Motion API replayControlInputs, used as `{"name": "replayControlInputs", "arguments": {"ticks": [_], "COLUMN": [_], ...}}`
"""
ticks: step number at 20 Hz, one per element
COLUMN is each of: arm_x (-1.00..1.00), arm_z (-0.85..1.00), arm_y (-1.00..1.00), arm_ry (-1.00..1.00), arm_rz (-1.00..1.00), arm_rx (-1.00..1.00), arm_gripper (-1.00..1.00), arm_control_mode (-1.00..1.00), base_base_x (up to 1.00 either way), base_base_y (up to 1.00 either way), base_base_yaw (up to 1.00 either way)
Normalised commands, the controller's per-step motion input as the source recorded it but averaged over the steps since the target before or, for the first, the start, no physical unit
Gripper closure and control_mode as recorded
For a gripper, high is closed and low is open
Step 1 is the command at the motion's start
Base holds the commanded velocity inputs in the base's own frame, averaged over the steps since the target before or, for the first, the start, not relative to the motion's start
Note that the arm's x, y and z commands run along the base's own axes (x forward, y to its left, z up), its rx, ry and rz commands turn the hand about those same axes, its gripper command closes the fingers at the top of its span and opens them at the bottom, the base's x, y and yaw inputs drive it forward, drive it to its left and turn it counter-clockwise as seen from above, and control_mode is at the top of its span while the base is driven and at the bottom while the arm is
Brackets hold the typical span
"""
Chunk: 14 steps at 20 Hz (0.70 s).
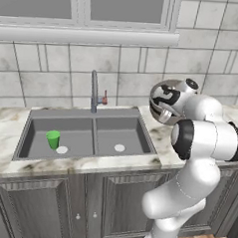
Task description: Place the cup in the left basin and the pot in the right basin of the sink.
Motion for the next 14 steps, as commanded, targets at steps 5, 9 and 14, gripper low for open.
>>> {"name": "replayControlInputs", "arguments": {"ticks": [5,9,14], "arm_x": [0.0,0.0,0.0], "arm_z": [-0.05,-0.16,-0.14], "arm_y": [0.17,0.17,0.22], "arm_ry": [0.0,0.02,0.03], "arm_rz": [0.28,0.27,0.24], "arm_rx": [-0.11,-0.07,-0.01], "arm_gripper": [1.0,1.0,1.0], "arm_control_mode": [-1.0,-1.0,-1.0], "base_base_x": [0.0,0.0,0.0], "base_base_y": [0.0,0.0,0.0], "base_base_yaw": [0.0,0.0,0.0]}}
